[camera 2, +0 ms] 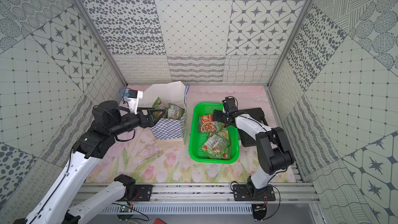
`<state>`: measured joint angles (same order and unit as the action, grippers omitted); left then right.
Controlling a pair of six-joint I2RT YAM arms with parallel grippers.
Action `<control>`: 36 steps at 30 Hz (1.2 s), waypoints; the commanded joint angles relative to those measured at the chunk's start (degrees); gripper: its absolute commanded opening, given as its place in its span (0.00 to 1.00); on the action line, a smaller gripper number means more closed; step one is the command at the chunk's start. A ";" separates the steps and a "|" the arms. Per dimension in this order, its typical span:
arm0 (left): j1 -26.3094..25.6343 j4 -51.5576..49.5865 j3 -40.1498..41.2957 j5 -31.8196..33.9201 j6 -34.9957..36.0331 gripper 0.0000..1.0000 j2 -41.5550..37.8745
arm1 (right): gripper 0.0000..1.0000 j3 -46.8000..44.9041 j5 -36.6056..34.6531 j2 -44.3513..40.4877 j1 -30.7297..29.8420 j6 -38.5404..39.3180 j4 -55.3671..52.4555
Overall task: Place the condiment packets inside the bag
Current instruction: Pick up the condiment packet from the storage box.
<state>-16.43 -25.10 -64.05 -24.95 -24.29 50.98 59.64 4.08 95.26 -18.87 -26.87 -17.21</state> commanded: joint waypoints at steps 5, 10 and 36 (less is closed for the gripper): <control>0.20 0.58 -1.05 -0.63 0.65 1.00 -0.25 | 0.90 4.04 2.56 4.93 1.10 5.48 1.90; 0.10 0.59 -1.04 -0.80 0.56 0.99 -0.31 | 0.83 6.73 8.08 8.49 1.03 7.61 1.59; 0.09 0.77 -0.81 -0.63 0.49 0.99 -0.32 | 0.52 -0.54 28.06 1.42 -0.50 9.10 6.48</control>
<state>-16.43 -25.10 -64.05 -24.93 -24.27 50.87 60.60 27.68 98.15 -18.94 -17.85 -13.87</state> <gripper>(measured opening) 0.995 0.525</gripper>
